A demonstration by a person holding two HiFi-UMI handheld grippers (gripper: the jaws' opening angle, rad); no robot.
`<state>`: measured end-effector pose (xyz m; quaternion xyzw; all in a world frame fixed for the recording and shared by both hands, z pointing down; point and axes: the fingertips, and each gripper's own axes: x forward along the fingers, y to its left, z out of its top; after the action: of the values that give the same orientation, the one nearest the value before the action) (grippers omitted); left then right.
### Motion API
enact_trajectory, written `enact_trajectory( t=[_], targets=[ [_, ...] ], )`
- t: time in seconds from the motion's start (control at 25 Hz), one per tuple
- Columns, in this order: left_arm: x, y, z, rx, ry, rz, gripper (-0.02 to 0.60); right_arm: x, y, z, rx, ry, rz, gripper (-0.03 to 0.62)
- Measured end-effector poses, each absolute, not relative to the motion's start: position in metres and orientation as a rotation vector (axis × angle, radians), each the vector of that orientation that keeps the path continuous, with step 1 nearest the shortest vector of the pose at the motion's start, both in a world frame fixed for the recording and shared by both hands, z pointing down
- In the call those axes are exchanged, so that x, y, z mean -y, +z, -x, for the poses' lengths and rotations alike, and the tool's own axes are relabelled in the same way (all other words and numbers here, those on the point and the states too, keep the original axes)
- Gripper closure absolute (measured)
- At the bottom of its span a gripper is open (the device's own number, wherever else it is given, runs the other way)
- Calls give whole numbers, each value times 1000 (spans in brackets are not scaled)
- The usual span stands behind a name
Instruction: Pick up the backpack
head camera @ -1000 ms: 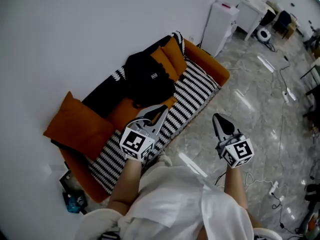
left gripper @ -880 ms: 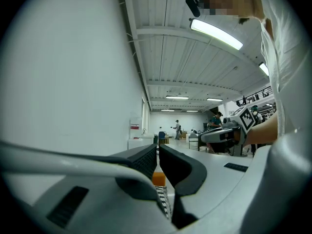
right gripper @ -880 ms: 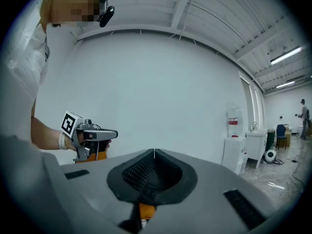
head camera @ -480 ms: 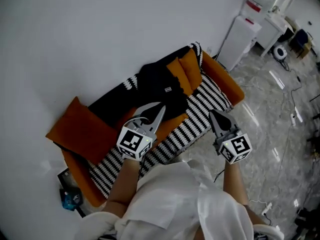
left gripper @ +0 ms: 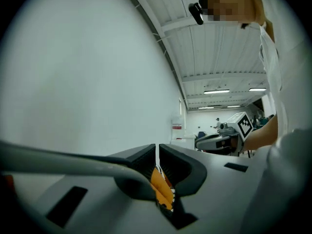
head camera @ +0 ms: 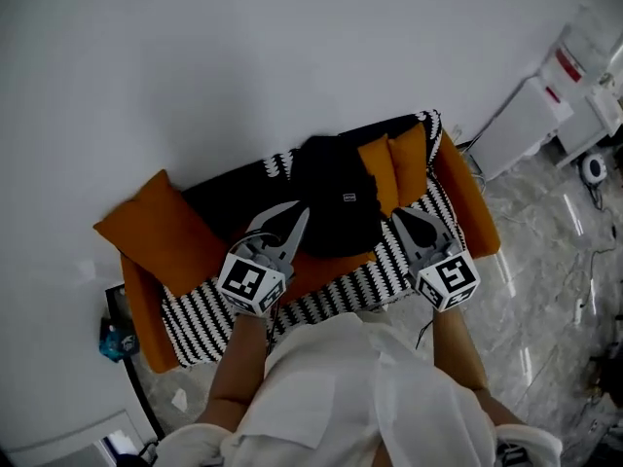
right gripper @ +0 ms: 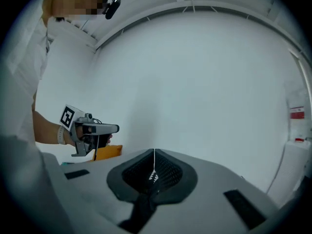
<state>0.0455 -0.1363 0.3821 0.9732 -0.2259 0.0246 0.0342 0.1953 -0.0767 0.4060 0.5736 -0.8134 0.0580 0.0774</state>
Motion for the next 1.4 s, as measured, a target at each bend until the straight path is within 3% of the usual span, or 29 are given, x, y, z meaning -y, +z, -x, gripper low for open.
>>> enact_trajectory(
  t=[0.44, 1.08, 1.4],
  targets=[
    [189, 409, -81, 1084, 78, -2817, 548, 183, 438, -247, 2599, 146, -1282, 574],
    [240, 465, -85, 1208, 81, -2634, 543, 260, 508, -232, 2607, 245, -1080, 572],
    [262, 494, -89, 1171, 92, -2579, 505, 288, 551, -234, 2542, 327, -1090, 506]
  ],
)
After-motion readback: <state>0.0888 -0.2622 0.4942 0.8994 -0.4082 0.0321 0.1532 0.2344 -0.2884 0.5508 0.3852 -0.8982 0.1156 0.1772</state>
